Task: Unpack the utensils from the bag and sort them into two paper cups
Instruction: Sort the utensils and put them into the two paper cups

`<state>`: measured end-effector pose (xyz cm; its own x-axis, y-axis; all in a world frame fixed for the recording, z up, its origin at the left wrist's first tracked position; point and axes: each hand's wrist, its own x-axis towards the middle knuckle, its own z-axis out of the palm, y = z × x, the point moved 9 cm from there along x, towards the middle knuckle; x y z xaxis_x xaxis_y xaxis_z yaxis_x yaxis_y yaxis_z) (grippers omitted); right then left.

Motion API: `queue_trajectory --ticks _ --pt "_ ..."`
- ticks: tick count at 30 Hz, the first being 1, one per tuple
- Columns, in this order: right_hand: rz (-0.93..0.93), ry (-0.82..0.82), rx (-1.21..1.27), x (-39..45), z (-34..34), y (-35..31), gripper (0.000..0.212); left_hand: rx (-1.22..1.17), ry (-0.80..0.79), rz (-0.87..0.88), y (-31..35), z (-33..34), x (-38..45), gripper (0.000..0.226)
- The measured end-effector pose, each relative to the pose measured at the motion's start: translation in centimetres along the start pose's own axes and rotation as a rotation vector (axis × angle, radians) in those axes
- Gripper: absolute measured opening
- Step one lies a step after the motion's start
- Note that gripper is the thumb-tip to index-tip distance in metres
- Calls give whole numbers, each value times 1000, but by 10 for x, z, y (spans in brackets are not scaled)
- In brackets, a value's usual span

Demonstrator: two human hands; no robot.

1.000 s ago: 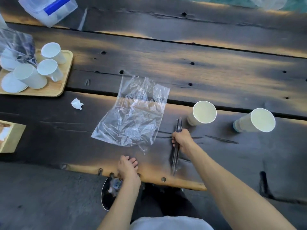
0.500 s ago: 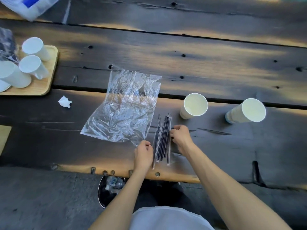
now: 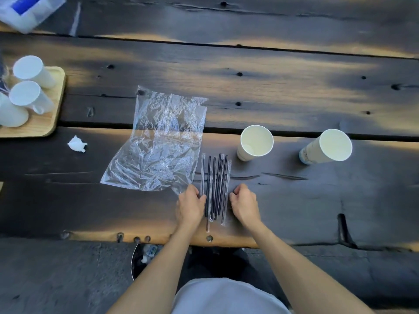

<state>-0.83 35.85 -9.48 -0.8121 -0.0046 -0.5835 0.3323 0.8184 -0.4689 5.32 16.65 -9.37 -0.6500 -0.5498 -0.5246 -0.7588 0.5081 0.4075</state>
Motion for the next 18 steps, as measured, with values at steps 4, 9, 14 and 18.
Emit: queue_trajectory --ticks 4,9,14,18 --pt "-18 20 -182 2 5 -17 18 73 29 55 5 3 1 11" --pt "4 28 -260 7 5 -20 19 65 -62 -63 -10 10 6 13" --pt "19 43 -220 7 2 -18 18 -282 -69 -92 -14 8 1 10" --pt "-30 38 -216 7 2 -20 23 -403 -74 -86 -18 12 -1 17"
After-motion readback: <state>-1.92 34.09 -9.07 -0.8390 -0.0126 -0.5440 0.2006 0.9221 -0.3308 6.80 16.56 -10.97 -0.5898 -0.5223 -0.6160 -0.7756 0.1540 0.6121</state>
